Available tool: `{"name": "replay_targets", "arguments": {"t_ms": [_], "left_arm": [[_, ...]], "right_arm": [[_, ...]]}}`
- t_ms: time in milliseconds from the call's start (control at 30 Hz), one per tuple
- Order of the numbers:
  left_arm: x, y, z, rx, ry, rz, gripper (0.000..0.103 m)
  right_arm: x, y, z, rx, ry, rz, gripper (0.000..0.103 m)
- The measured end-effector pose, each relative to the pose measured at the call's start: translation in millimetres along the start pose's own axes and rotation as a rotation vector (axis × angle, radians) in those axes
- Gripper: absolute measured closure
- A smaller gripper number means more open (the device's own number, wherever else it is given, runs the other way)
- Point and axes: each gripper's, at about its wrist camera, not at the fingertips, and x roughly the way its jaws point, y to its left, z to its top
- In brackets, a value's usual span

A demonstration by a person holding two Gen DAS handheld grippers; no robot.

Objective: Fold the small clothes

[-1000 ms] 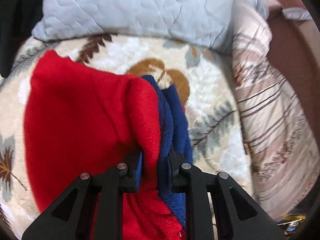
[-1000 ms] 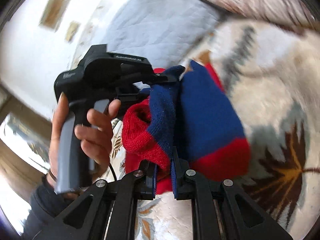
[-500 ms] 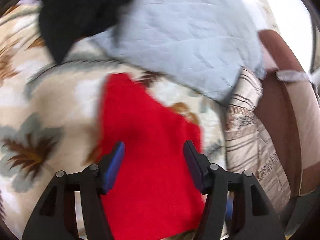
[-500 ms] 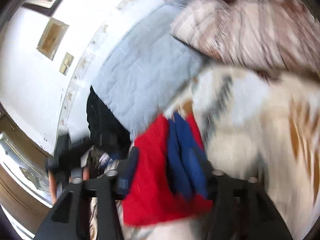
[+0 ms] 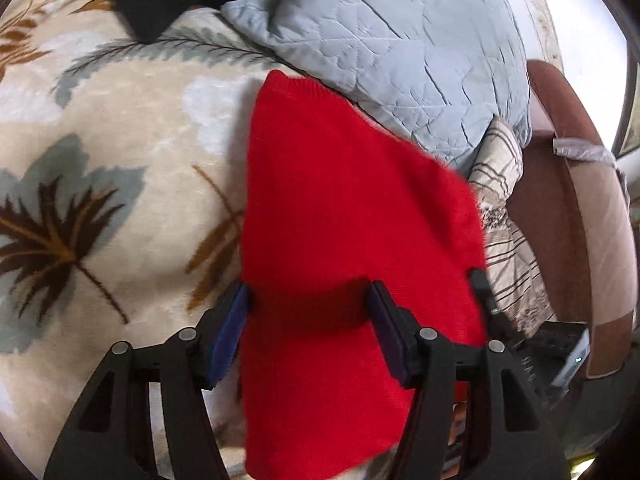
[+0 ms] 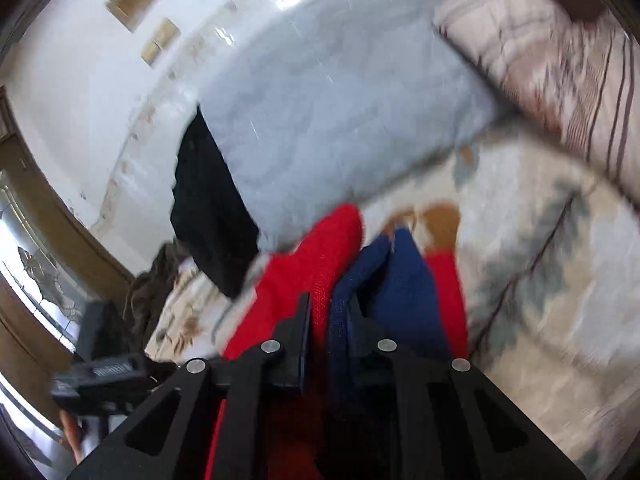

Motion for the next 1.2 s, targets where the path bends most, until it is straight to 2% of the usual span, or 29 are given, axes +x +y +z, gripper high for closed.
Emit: {"name": "replay_targets", "arguments": {"t_ms": [67,133,167,233,267,300,367,433,500,533,567,600,667,733,800,833,867,900,933,1000,1067,1133,1200], "left_arm": [[10.1,-2.9,-2.2,0.02,0.014,0.03,0.036],[19.4,-3.8,-6.1,0.026,0.025,0.058,0.034],[19.2,-3.6,-7.8,0.026,0.02,0.061,0.034],[10.5,-3.3,-11.5,0.022,0.009,0.052,0.034],[5.4,-2.8,-14.1,0.022,0.004,0.049,0.034],[-1.6,-2.3,-17.8,0.026,-0.005,0.046,0.035],[-16.5,-0.7,-30.1,0.038,-0.023,0.029,0.035],[-23.5,0.9,-43.7,0.05,-0.03,0.022,0.035],[-19.1,2.9,-59.4,0.06,-0.015,0.034,0.035],[-14.3,4.3,-66.7,0.052,0.001,0.036,0.035],[-10.2,3.2,-71.2,0.038,0.016,0.033,0.035],[-8.7,4.1,-75.7,0.025,0.028,0.026,0.035],[-7.3,4.2,-84.7,0.02,0.03,0.038,0.035],[-3.8,3.4,-89.9,0.036,0.03,0.07,0.033],[-3.0,0.1,-91.6,0.053,0.032,0.092,0.033],[-5.0,-2.8,-92.8,0.06,0.034,0.108,0.033],[-8.9,-5.5,-94.3,0.064,0.032,0.113,0.034],[-15.6,-8.2,-95.4,0.075,0.023,0.096,0.035],[-23.6,-11.6,-95.5,0.092,0.004,0.074,0.035],[-36.5,-17.4,-90.5,0.112,-0.044,0.059,0.035],[-42.4,-23.7,-77.4,0.118,-0.074,0.059,0.035],[-40.9,-30.0,-58.6,0.123,-0.08,0.083,0.035],[-34.5,-34.6,-40.6,0.13,-0.08,0.118,0.035]], "right_arm": [[2.8,-17.1,0.6,0.051,-0.001,-0.051,0.089],[17.6,-42.7,-8.3,0.127,0.058,-0.092,0.089],[24.3,-55.8,-14.2,0.183,0.098,-0.099,0.088],[22.1,-62.4,-13.9,0.236,0.114,-0.066,0.084],[15.4,-62.1,-9.2,0.248,0.113,-0.043,0.078],[11.2,-60.7,-6.9,0.245,0.114,-0.039,0.077],[-1.0,-59.8,-2.4,0.239,0.144,-0.006,0.066],[-7.9,-56.8,-3.6,0.234,0.171,0.04,0.062],[-12.1,-54.6,-13.9,0.2,0.234,0.067,0.047],[-11.7,-54.0,-19.0,0.178,0.273,0.069,0.048],[-11.0,-51.0,-26.3,0.137,0.314,0.052,0.066],[-15.4,-44.3,-28.1,0.098,0.307,0.053,0.081],[-29.5,-29.5,-24.0,0.026,0.26,0.07,0.082],[-38.0,-20.1,-22.4,-0.05,0.237,0.043,0.082],[-22.8,-32.3,-35.5,-0.039,0.314,-0.047,0.082],[-17.1,-37.3,-40.1,-0.024,0.339,-0.061,0.081],[-19.2,-41.3,-39.6,0.015,0.326,-0.047,0.079],[-23.9,-41.7,-35.8,0.043,0.316,-0.029,0.071],[-28.9,-40.8,-30.8,0.061,0.297,-0.018,0.069],[-47.1,-40.6,-16.8,0.081,0.179,-0.022,0.062],[-54.6,-44.0,-2.7,0.13,0.077,0.014,0.058],[-46.2,-44.6,6.6,0.155,0.063,0.051,0.056],[-27.0,-41.0,11.2,0.148,0.082,0.02,0.051]]}}
